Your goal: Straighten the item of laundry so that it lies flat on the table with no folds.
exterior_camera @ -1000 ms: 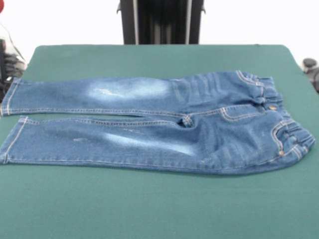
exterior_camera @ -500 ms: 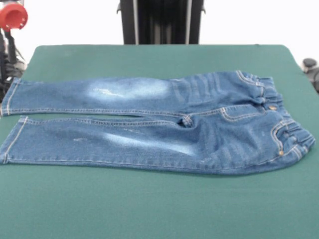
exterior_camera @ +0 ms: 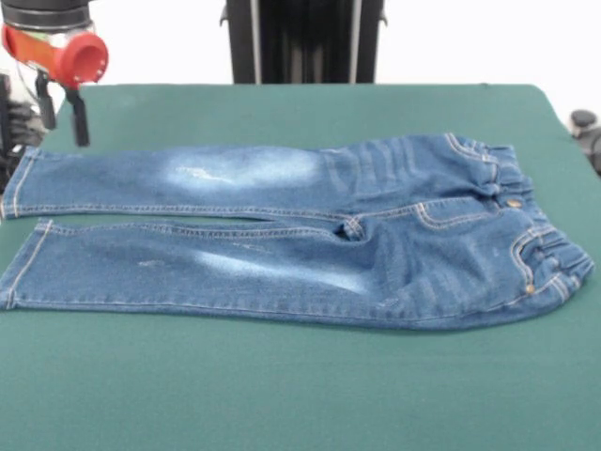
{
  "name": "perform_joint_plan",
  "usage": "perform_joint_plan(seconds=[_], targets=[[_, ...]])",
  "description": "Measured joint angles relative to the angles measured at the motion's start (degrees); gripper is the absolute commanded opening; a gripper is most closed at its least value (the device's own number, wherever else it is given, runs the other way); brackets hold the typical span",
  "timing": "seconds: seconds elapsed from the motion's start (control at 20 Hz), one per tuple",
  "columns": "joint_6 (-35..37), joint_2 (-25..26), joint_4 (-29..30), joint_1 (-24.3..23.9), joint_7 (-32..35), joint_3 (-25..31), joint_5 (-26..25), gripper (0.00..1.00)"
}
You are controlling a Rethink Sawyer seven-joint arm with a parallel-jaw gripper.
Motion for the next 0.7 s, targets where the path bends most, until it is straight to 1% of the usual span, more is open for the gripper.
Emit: perform_joint_plan(seconds=[0.15,0.2,0.3,0.55,0.7], targets=[[0.01,0.62,-0.51,0.5,-0.36,0.78,-0.92,1.0],[0.01,1.37,-1.18,0.95,-0.36,1.2,-2.09,1.0],[0.01,1.64,-1.47,1.15,-0.36,1.32,-2.6,1.0],[0.01,2.89,-3.86,2.79,-0.36,1.65,-5.8,1.0],[0.01,3.37,-4.86,3.22,-0.36,2.0,-6.59,1.0]])
